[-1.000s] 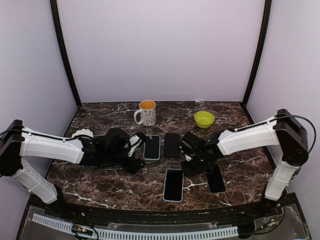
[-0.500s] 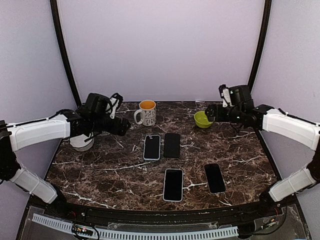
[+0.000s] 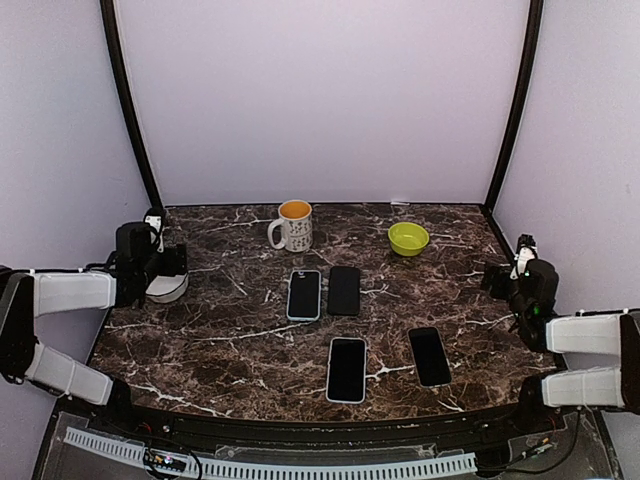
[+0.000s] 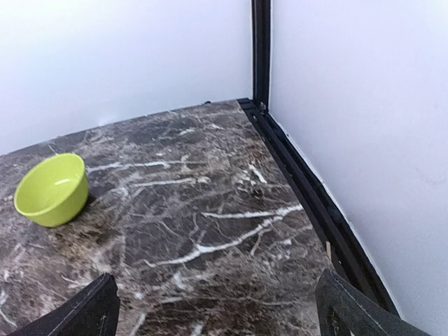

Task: Put the phone into the phone case
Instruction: Reset both arms

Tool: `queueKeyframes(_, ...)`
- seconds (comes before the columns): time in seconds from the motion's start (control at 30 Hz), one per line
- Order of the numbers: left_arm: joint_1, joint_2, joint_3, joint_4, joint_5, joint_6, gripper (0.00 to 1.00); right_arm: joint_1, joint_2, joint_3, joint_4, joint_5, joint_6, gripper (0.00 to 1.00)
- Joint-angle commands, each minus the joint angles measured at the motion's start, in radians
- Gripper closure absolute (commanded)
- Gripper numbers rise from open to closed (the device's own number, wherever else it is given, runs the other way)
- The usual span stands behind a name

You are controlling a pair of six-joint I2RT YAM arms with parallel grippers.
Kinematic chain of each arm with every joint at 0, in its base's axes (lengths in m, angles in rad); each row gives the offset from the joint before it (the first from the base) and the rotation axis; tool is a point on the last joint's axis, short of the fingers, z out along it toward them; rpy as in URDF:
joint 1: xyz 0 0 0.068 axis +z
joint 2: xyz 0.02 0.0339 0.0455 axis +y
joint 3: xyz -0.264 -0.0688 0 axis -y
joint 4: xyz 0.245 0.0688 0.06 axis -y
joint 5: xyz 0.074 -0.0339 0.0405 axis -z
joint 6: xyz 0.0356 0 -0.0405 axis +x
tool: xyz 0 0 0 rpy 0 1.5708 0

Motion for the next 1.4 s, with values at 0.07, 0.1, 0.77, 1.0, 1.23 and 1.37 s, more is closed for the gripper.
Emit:
queueKeyframes(0.07, 0.057, 0.08, -0.142, 0.377, 0.068, 0.097, 0.04, -0.027, 0.149, -0.128, 0.592, 0.094, -0.044, 0.02)
queueKeyframes(0.1, 0.059, 0.1, -0.181, 0.417, 0.071, 0.116, 0.04, -0.038, 0.2, -0.134, 0.653, 0.084, -0.053, 0.01)
queueKeyframes(0.77, 0.117, 0.304, -0.343, 0.984, 0.204, 0.109, 0.01, -0.132, 0.455, 0.002, 0.678, -0.204, -0.105, 0.02)
queueKeyframes(1.0, 0.127, 0.297, -0.331, 0.948, 0.221, 0.098, 0.01, -0.129, 0.466, 0.023, 0.659, -0.208, -0.11, 0.02)
queueKeyframes(1.23, 0.13, 0.3, -0.329, 0.946, 0.226, 0.095, 0.01, -0.122, 0.468, 0.03, 0.642, -0.188, -0.112, 0.02)
queueKeyframes(1.37, 0.132, 0.301, -0.329, 0.944, 0.223, 0.094, 0.01, -0.122, 0.467, 0.029, 0.643, -0.188, -0.112, 0.01)
